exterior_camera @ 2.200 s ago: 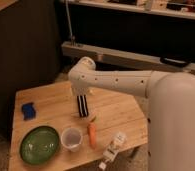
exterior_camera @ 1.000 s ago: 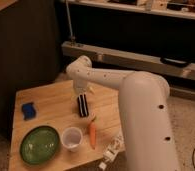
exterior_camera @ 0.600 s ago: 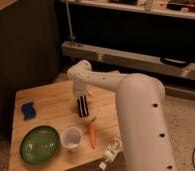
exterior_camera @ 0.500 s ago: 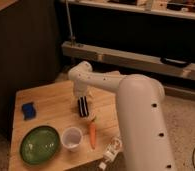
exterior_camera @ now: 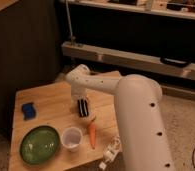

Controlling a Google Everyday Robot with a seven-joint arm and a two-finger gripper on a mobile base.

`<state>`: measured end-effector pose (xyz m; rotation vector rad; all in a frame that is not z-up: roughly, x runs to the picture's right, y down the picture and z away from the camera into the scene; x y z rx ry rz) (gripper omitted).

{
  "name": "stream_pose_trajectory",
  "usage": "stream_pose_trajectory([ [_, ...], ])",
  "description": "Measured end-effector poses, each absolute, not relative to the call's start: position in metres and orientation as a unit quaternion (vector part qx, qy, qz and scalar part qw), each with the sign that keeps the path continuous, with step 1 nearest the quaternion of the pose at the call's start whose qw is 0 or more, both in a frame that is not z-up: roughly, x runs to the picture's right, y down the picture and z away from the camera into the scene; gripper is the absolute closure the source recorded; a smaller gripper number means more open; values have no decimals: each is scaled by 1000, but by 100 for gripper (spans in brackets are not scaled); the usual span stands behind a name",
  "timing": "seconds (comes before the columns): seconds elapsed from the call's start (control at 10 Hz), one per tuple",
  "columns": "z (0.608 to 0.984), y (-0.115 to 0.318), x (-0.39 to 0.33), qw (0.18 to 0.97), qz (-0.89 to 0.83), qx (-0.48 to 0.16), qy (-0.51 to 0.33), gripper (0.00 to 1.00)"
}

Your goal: Place the eraser in the ceramic cup

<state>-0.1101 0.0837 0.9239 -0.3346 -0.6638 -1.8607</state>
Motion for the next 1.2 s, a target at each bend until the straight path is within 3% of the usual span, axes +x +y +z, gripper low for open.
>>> stream_pose_trajectory([
  [0.3, 922, 92, -114, 531, -786, -140, -286, 84],
  [0.5, 918, 94, -115, 526, -788, -136, -291, 98],
  [0.8, 897, 85, -115, 522, -800, -87, -283, 100],
  [1.2, 800, 44, -86, 541, -789, 70, -282, 100],
])
